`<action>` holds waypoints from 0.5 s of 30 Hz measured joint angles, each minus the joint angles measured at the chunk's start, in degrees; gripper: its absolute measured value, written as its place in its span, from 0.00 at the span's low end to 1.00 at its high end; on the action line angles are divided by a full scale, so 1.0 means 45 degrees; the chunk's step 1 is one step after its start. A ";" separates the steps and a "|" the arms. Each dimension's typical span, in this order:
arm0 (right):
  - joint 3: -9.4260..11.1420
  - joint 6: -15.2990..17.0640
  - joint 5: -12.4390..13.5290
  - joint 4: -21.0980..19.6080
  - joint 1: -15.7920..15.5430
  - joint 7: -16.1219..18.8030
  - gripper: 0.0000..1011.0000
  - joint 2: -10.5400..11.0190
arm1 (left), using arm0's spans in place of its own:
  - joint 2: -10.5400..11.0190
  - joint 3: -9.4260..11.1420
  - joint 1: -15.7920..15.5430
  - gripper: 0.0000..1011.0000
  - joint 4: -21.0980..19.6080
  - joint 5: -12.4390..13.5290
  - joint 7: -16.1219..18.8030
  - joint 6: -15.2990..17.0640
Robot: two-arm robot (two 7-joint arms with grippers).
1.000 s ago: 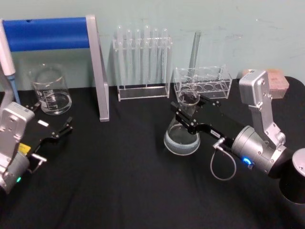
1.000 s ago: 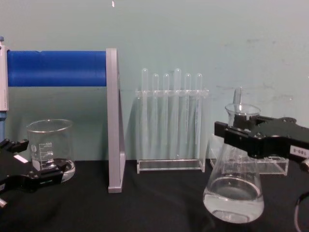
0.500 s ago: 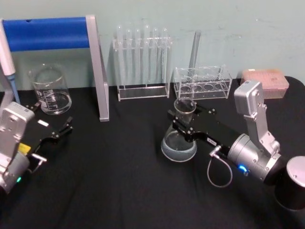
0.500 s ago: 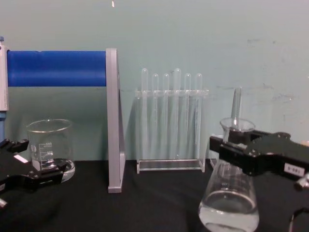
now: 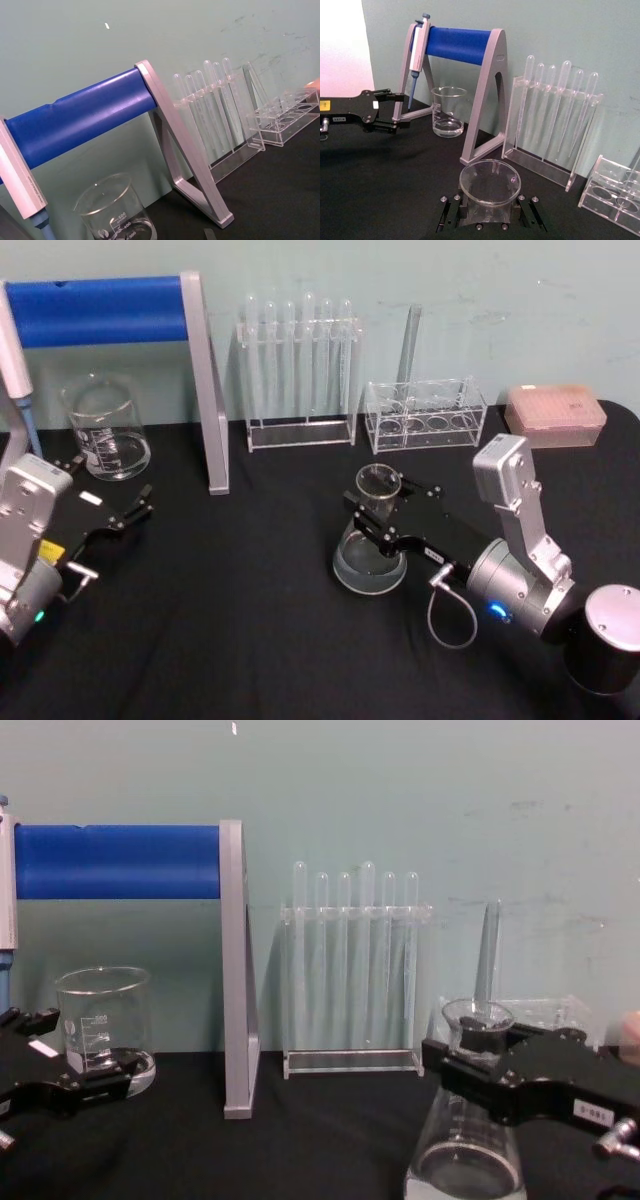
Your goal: Grasp the erlenmeyer flask with one hand, shake it three times, then place it back.
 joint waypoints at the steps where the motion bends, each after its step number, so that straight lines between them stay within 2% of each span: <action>1: -0.0005 -0.0006 -0.0014 0.0024 0.0000 0.0007 0.45 -0.0013 | 0.0000 -0.0001 0.0000 0.99 0.0000 0.0000 0.0000 0.0000; 15: -0.0025 0.0000 -0.0072 0.0184 -0.0078 0.0119 0.45 -0.0111 | 0.0000 0.0000 0.0000 0.99 0.0000 0.0000 0.0000 0.0000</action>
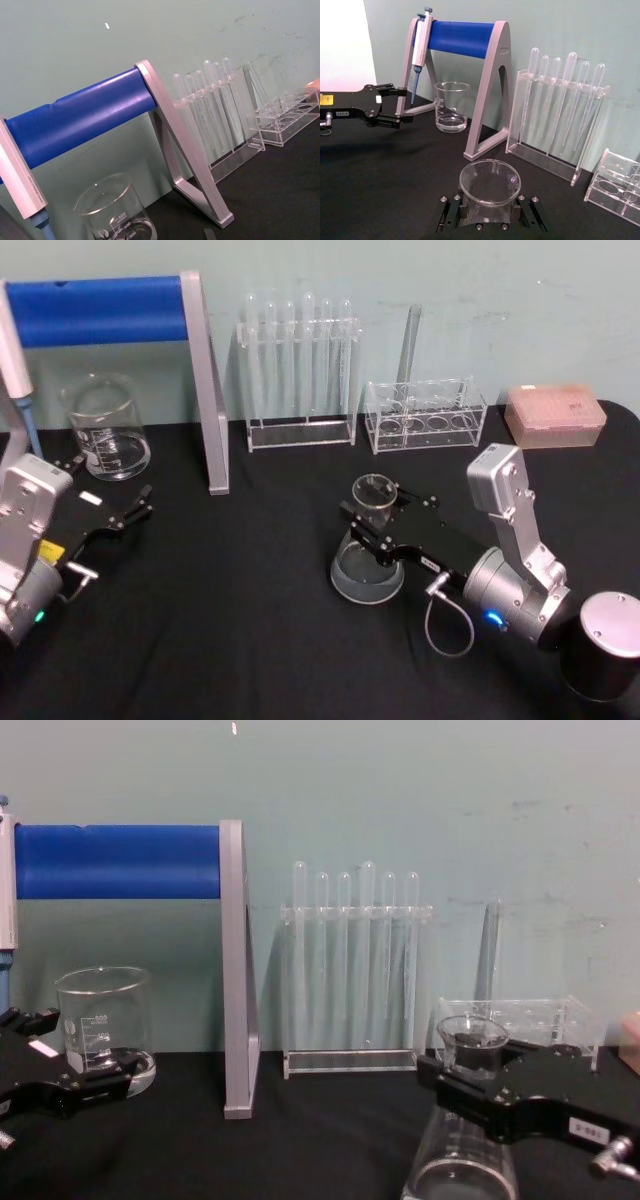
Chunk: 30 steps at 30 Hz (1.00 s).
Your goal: Grasp the erlenmeyer flask with one hand, shake it three times, then place it back.
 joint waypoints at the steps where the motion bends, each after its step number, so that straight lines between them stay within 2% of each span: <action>1: 0.0001 0.0002 0.0000 0.0000 -0.0007 0.0006 0.45 0.0000 | 0.0000 0.0000 0.0000 0.99 0.0000 0.0001 0.0000 0.0000; 30: -0.0038 0.0129 -0.0120 -0.0038 -0.0114 0.0004 0.45 0.0026 | 0.0000 0.0000 0.0000 0.99 0.0000 0.0000 0.0000 0.0000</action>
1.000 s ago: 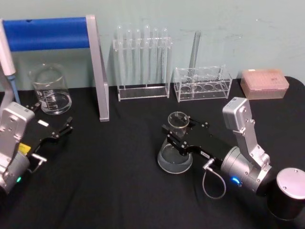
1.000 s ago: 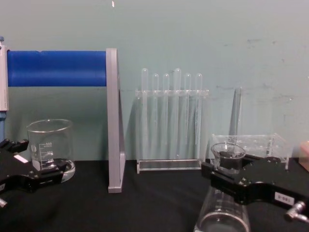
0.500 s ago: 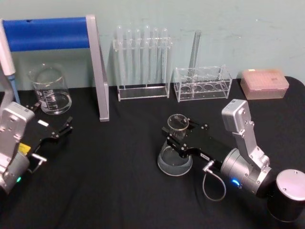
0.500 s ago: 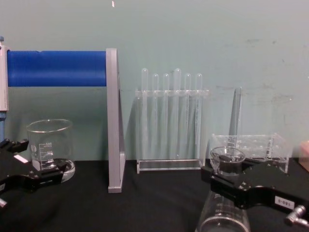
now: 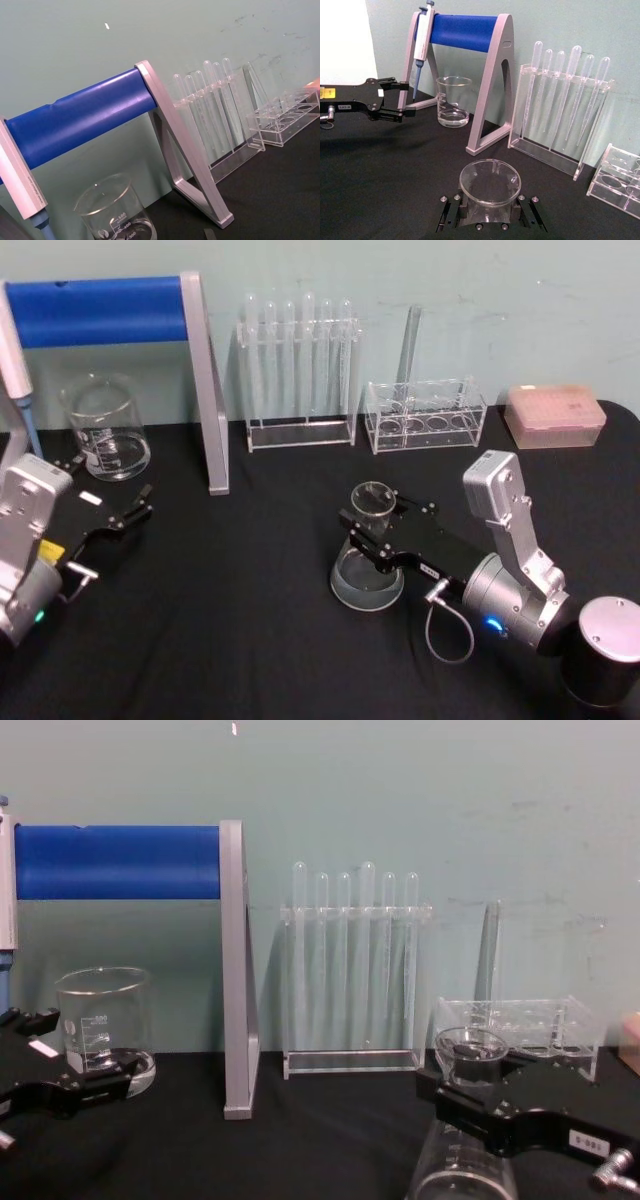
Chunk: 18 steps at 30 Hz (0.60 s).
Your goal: Grasp the erlenmeyer flask with one hand, shake it three times, then place it back.
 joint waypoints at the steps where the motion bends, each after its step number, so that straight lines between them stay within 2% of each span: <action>1: 0.0000 0.0000 0.0000 0.0000 0.0000 0.0000 0.45 0.0000 | 0.0001 0.0000 0.0000 0.99 0.0000 0.0000 0.0000 0.0000; 11: 0.0004 0.0003 0.0001 0.0000 0.0004 0.0001 0.45 0.0001 | 0.0000 0.0000 0.0000 0.99 0.0000 0.0000 0.0000 0.0000; 13: 0.0004 0.0006 -0.0001 0.0000 0.0004 0.0002 0.48 0.0002 | 0.0000 0.0000 0.0000 0.99 0.0000 0.0000 0.0000 0.0000; 16: 0.0004 0.0007 0.0000 0.0000 0.0006 0.0003 0.59 0.0001 | 0.0001 0.0000 0.0000 0.99 0.0000 0.0000 0.0000 0.0000; 18: 0.0004 0.0006 0.0000 0.0000 0.0007 0.0003 0.62 0.0001 | 0.0000 0.0000 0.0000 0.99 0.0000 -0.0001 0.0000 0.0000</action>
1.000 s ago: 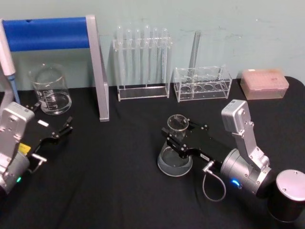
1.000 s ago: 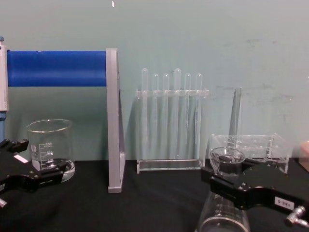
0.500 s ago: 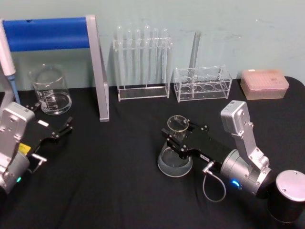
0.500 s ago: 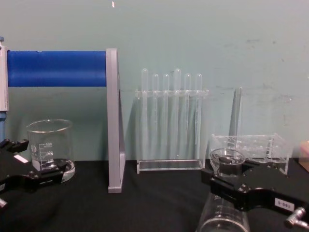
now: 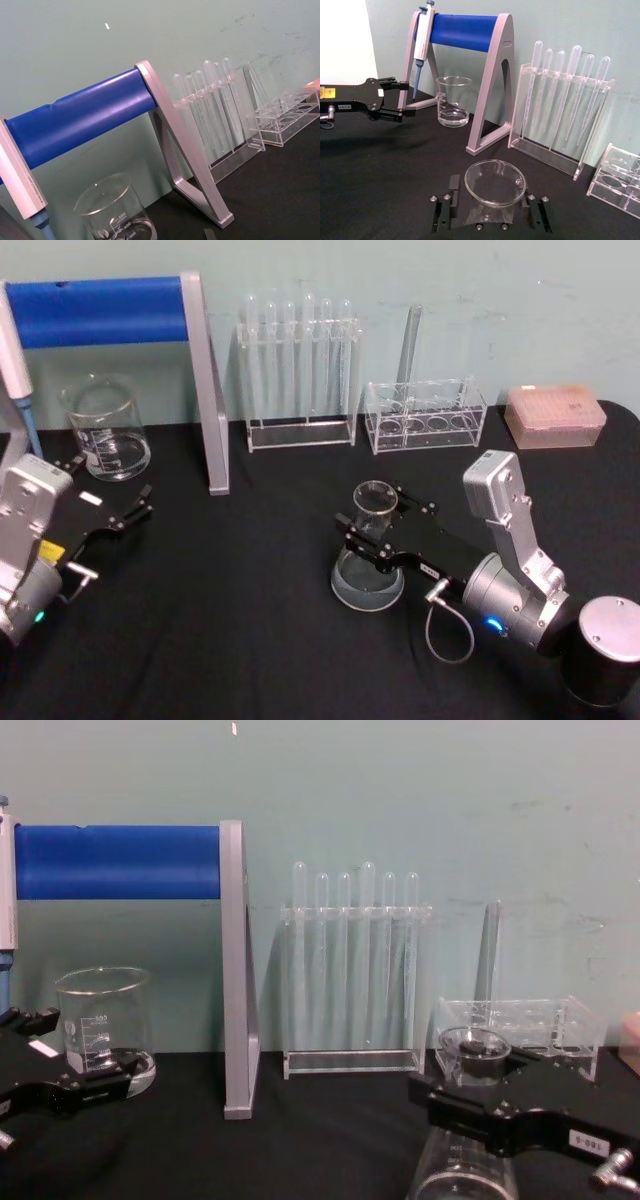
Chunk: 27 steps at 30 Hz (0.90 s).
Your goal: Grasp the erlenmeyer flask with one hand, shake it three times, then place it back.
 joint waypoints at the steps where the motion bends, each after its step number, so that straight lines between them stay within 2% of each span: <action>1: 0.0000 0.0000 0.0000 0.0000 0.0000 0.0000 0.68 0.0000 | 0.0000 0.0000 0.0000 0.99 0.0000 0.0000 0.0000 0.0000; 8: -0.0001 -0.0003 0.0002 0.0000 0.0000 0.0000 0.89 -0.0001 | 0.0000 0.0000 0.0000 0.99 0.0000 0.0001 0.0000 0.0000; 11: 0.0000 -0.0005 0.0001 0.0000 0.0000 0.0001 0.93 0.0000 | 0.0000 0.0001 0.0001 0.99 0.0000 0.0001 0.0000 0.0000; 12: 0.0000 -0.0006 0.0002 0.0000 0.0000 0.0000 0.98 -0.0001 | 0.0000 0.0000 0.0000 0.99 0.0000 0.0001 0.0000 0.0000; 27: 0.0058 -0.0006 0.0139 -0.0014 -0.0024 0.0152 0.99 0.0098 | 0.0000 0.0000 0.0000 0.99 0.0000 0.0001 0.0000 0.0000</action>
